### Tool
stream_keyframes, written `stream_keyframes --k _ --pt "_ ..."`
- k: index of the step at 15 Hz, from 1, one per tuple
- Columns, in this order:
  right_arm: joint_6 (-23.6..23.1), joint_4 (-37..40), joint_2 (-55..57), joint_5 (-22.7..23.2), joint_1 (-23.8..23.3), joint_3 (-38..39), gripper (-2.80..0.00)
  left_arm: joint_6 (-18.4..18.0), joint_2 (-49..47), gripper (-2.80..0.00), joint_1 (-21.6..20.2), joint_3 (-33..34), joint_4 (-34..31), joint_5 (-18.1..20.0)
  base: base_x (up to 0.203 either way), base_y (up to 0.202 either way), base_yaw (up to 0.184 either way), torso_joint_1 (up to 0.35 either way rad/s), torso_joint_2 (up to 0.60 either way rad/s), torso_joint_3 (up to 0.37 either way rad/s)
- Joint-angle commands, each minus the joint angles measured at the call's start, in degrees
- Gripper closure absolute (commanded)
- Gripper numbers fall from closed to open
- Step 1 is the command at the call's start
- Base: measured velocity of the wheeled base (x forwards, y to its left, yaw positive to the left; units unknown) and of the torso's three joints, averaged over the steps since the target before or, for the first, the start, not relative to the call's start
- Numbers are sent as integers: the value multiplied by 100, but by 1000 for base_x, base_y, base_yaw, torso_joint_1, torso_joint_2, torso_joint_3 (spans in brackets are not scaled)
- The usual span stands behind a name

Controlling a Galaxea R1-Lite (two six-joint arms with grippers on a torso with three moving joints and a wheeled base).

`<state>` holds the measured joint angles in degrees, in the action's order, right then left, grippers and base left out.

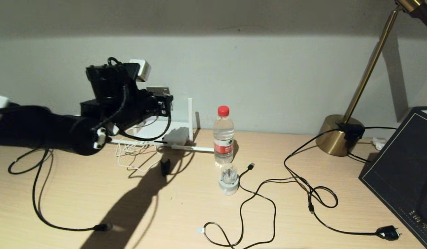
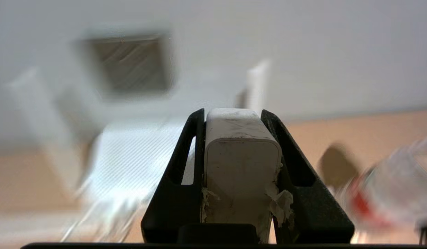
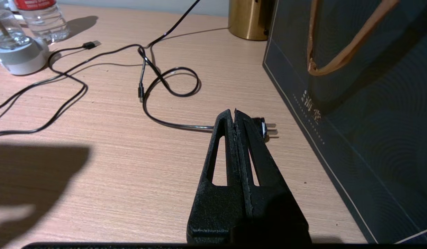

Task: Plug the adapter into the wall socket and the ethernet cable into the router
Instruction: Plug plug into socket

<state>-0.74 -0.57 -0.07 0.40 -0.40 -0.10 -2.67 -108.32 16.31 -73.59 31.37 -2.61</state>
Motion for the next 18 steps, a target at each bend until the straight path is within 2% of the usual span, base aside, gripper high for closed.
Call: stream_keyframes --k 1,4,6,9,14,18 --pt "-5 -4 7 4 -4 1 0 51 1119 0 187 309 -1671 -171 0 0 0 0 0 0" --pt "-5 -4 7 4 -4 1 0 147 1558 0 255 1109 -2787 -550 0 0 0 0 0 0" --pt "-5 -4 7 4 -4 1 0 187 1565 0 214 1523 -2871 -704 0 0 0 0 0 0" --pt "-3 -4 7 4 -4 1 0 209 1518 0 154 1938 -2840 -732 0 0 0 0 0 0" --pt "-5 -4 7 4 -4 1 0 732 1220 0 158 2606 -1893 -721 0 0 0 0 0 0" --pt "-5 -4 7 4 -4 1 0 777 843 0 158 3209 -1277 -714 0 0 0 0 0 0"
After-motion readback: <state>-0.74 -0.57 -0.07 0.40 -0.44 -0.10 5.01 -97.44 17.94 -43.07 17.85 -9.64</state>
